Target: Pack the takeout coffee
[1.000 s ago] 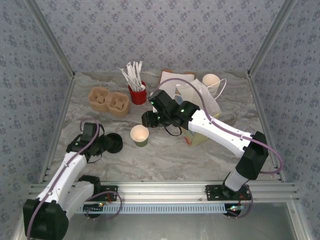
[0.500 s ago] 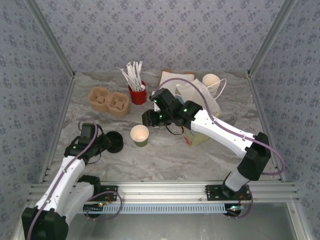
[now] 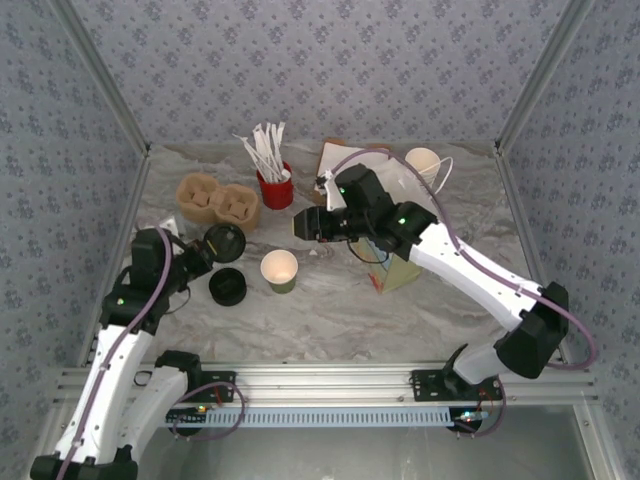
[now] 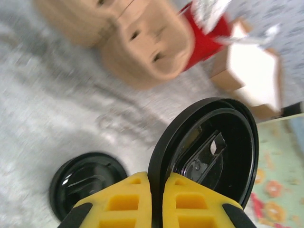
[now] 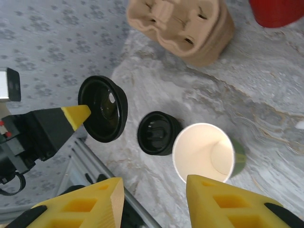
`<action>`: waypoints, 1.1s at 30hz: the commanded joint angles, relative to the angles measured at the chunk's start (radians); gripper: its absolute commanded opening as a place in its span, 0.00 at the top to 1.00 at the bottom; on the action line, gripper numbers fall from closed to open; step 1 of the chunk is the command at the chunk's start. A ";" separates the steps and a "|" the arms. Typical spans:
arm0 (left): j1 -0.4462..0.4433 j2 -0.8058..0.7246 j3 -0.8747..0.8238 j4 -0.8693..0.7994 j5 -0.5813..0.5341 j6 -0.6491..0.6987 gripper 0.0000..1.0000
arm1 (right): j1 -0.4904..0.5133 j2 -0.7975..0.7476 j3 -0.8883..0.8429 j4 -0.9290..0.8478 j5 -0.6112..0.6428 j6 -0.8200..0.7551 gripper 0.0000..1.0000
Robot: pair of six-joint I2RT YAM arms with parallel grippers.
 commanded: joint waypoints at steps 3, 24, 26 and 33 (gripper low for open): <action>-0.013 0.002 0.149 0.088 0.167 0.064 0.93 | -0.033 -0.091 -0.031 0.117 -0.129 -0.020 0.57; -0.310 0.105 0.241 0.328 0.210 0.161 0.93 | -0.054 -0.261 -0.123 0.317 -0.308 -0.103 0.43; -0.322 0.107 0.241 0.332 0.205 0.161 0.93 | -0.044 -0.263 -0.123 0.315 -0.303 -0.111 0.41; -0.348 0.112 0.242 0.337 0.193 0.166 0.94 | -0.024 -0.243 -0.104 0.287 -0.292 -0.135 0.39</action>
